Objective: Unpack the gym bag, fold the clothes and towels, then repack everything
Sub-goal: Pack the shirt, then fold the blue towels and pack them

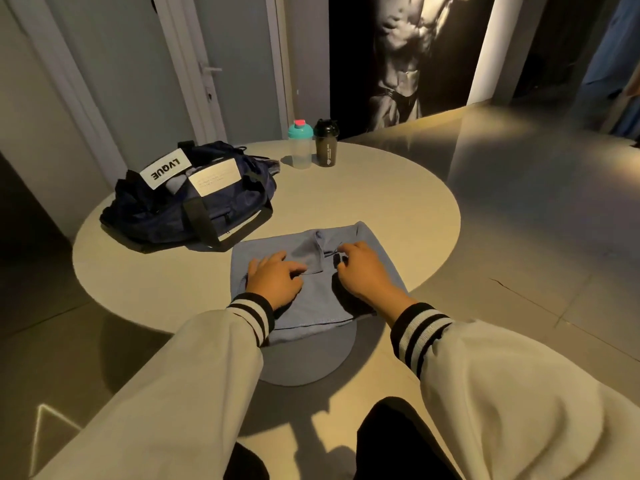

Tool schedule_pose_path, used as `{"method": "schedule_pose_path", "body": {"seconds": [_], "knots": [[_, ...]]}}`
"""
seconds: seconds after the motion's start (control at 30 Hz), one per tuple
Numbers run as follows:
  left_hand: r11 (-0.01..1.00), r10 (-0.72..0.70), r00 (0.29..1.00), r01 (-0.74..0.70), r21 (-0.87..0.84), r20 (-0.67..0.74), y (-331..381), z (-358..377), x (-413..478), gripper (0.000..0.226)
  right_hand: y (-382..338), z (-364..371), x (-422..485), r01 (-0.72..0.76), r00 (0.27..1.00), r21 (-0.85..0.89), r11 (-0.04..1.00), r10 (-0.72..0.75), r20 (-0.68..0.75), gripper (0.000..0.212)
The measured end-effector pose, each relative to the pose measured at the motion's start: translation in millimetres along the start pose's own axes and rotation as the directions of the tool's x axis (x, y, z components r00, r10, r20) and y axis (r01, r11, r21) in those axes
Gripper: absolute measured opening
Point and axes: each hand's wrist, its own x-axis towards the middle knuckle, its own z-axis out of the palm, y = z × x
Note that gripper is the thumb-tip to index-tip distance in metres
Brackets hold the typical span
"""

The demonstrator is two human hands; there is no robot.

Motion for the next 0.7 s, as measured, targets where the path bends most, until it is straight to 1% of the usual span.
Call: {"method": "schedule_pose_path", "body": {"seconds": [0.07,0.1,0.13,0.17,0.23,0.3,0.33,0.4,0.47,0.53,0.6,0.63,0.7], "knots": [[1.0,-0.013,0.998,0.015,-0.025,0.06,-8,-4,10,0.06,-2,5,16,0.015,1.0,-0.006,1.0,-0.015,0.023,0.04],[0.997,-0.046,0.996,0.05,-0.059,0.075,-12,-6,14,0.067,-2,8,22,0.016,0.999,-0.019,1.0,-0.015,0.041,0.038],[0.991,-0.081,0.995,0.087,-0.1,0.065,-18,-9,19,0.069,-1,11,28,0.008,0.998,-0.044,0.999,-0.006,0.061,0.035],[0.979,-0.123,0.992,0.127,-0.157,0.035,-24,-12,23,0.067,0,14,33,-0.007,0.997,-0.081,0.997,0.012,0.072,0.033],[0.938,-0.218,0.975,0.195,-0.288,-0.048,-37,-19,30,0.053,1,18,43,-0.05,0.997,-0.143,0.988,0.058,0.052,0.034],[0.916,-0.271,0.959,0.229,-0.33,-0.087,-47,-20,31,0.043,-1,20,52,-0.076,0.997,-0.164,0.984,0.078,0.009,0.035],[0.914,-0.271,0.958,0.226,-0.336,-0.092,-50,-17,30,0.04,-3,22,58,-0.061,0.998,-0.174,0.983,0.062,0.001,0.034],[0.9,-0.254,0.959,0.185,-0.395,-0.129,-56,-9,28,0.034,-10,25,68,-0.01,0.999,-0.177,0.984,0.016,0.035,0.038],[0.853,-0.26,0.948,0.136,-0.503,-0.184,-59,-4,27,0.028,-12,28,76,0.011,0.998,-0.151,0.988,0.0,0.071,0.042],[0.799,-0.279,0.936,0.102,-0.592,-0.215,-61,-5,26,0.023,-11,32,84,-0.003,0.997,-0.114,0.993,0.011,0.071,0.048],[0.811,-0.248,0.935,0.056,-0.583,-0.255,-64,-5,25,0.02,-10,38,89,0.001,0.999,-0.087,0.996,0.003,0.043,0.054],[0.826,-0.221,0.938,0.034,-0.563,-0.268,-67,-3,25,0.023,-10,41,90,0.015,1.0,-0.086,0.996,-0.013,0.025,0.051],[0.84,-0.203,0.943,0.029,-0.542,-0.264,-71,2,26,0.033,-9,46,93,0.038,0.999,-0.11,0.993,-0.04,-0.011,0.038]]}}
